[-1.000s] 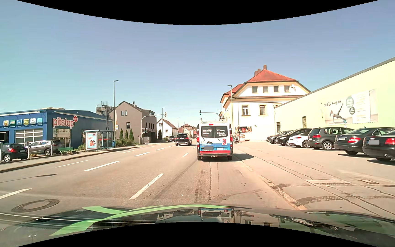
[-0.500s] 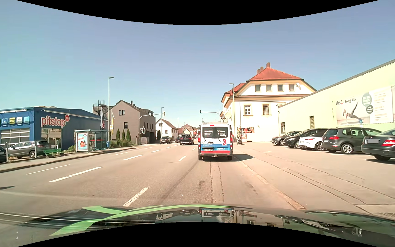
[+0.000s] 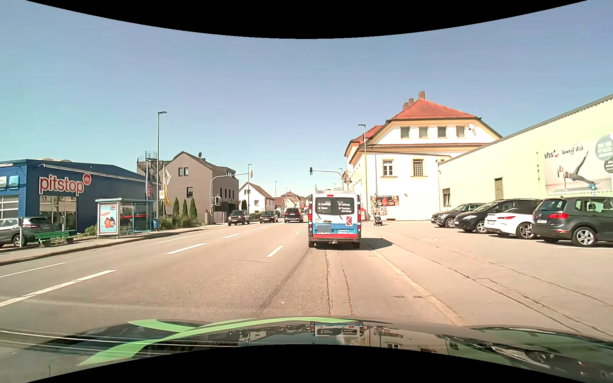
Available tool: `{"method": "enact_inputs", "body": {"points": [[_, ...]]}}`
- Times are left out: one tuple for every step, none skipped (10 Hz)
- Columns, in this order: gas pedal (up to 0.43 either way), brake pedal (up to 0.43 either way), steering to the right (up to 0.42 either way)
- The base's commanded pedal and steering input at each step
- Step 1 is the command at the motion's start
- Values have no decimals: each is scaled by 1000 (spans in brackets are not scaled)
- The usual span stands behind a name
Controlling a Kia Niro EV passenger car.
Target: Follow the waypoints while adhering to traffic rules and regulations
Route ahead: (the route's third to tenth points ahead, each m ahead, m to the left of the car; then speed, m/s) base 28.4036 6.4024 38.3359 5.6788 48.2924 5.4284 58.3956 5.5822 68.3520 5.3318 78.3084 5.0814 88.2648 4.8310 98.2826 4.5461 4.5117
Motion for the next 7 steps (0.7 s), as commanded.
{"method": "enact_inputs", "body": {"points": [[220, 0, -5], [220, 0, -3], [220, 0, -3], [220, 0, -3], [220, 0, -3], [220, 0, -3], [209, 0, -4]]}}
